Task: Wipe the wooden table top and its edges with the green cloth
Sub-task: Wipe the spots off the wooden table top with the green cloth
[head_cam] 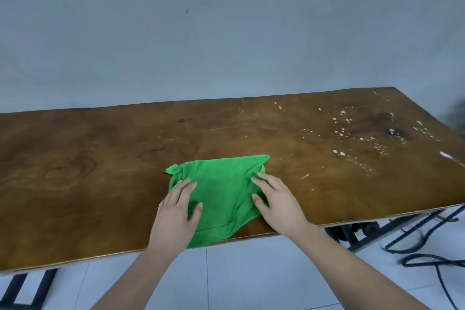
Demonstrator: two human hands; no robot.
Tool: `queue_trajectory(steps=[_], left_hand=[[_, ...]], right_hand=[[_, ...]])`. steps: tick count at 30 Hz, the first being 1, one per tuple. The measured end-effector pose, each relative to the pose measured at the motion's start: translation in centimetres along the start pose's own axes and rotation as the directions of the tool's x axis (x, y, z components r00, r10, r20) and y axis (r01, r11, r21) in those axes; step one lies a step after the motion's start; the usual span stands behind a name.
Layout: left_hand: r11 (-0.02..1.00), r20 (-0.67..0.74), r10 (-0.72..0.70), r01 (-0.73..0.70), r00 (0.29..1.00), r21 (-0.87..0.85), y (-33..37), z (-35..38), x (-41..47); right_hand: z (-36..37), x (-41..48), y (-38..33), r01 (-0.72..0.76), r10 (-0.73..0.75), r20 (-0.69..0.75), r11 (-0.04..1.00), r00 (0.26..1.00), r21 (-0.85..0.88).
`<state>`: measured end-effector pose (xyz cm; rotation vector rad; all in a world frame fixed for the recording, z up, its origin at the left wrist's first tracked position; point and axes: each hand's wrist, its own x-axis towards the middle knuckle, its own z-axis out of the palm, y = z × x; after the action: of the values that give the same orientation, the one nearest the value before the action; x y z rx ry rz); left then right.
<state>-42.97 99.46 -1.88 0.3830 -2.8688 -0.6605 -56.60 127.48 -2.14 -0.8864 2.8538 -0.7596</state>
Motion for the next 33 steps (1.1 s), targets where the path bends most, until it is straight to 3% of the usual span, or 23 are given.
queue_trajectory(steps=[6, 12, 18, 26, 30, 33], left_hand=[[0.989, 0.008, -0.13, 0.129, 0.991, 0.078, 6.3, 6.0, 3.8], [0.929, 0.004, -0.259, 0.248, 0.966, 0.273, 7.9, 9.4, 4.9], [0.922, 0.102, -0.135, 0.087, 0.986, 0.378, 15.9, 12.8, 3.9], [0.931, 0.279, 0.094, -0.184, 0.956, 0.316, 28.6, 18.1, 7.2], [0.95, 0.315, 0.116, -0.198, 0.942, 0.243, 29.3, 18.8, 11.5], [0.959, 0.325, 0.052, -0.138, 0.944, 0.248, 26.4, 17.2, 15.8]], right_hand=[[-4.7, 0.0, 11.2, 0.096, -0.104, -0.093, 0.992, 0.99, -0.082], [-7.8, 0.2, 20.0, -0.032, 0.02, -0.149, 0.997, 0.989, -0.076], [-9.6, 0.1, 21.9, -0.241, 0.26, -0.127, 0.96, 0.957, 0.143], [-9.9, -0.2, 22.0, -0.205, 0.287, -0.2, 0.914, 0.937, 0.35], [-9.5, -0.1, 22.3, -0.195, 0.262, -0.194, 0.931, 0.945, 0.308], [-9.2, 0.2, 22.2, -0.186, 0.214, -0.173, 0.968, 0.961, 0.168]])
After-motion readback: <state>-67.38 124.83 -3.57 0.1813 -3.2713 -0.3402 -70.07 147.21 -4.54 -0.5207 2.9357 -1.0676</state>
